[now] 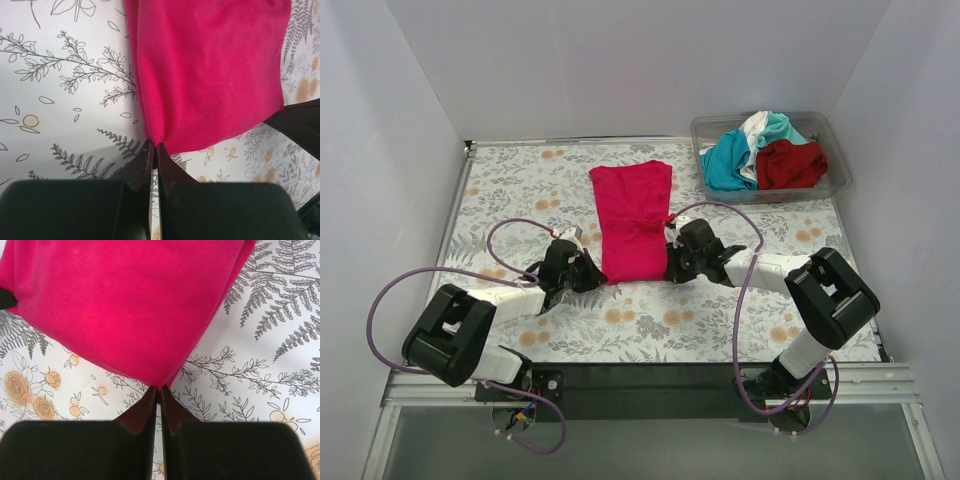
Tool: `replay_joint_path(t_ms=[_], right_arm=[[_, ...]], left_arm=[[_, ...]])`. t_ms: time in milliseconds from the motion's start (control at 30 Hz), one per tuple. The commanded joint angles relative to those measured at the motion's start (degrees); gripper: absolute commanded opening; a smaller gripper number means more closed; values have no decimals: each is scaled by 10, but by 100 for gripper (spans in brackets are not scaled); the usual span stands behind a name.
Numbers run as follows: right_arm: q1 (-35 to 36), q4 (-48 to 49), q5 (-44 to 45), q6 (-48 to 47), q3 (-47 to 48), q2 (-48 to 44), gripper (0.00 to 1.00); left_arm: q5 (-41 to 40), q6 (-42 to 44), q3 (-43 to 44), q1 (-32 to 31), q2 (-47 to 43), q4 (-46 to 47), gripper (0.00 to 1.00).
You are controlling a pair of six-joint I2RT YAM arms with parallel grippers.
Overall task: Fold and stack the t-shirts
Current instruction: Fold the tshirt
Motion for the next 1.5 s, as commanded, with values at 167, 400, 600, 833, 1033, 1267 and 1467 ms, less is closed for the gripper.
replay_joint_path(t_ms=[167, 400, 600, 833, 1033, 1267, 1467], right_arm=[[1, -30, 58, -13, -20, -54, 1], [2, -43, 56, -13, -39, -79, 1], [7, -44, 54, -10, -62, -114, 1], [7, -40, 28, -11, -24, -128, 9], [7, -23, 10, -6, -38, -117, 39], [7, 18, -33, 1, -56, -93, 48], [7, 28, -35, 2, -58, -72, 50]], left_arm=[[-25, 37, 37, -2, -61, -110, 0], [10, 53, 19, -22, -77, -131, 0], [-13, 33, 6, -65, -73, -133, 0], [-75, 0, 5, -65, -95, -166, 24], [-87, -38, -11, -66, -140, -174, 60], [-55, -47, -42, -69, -190, -148, 65], [-33, -48, -54, -76, -154, -100, 63]])
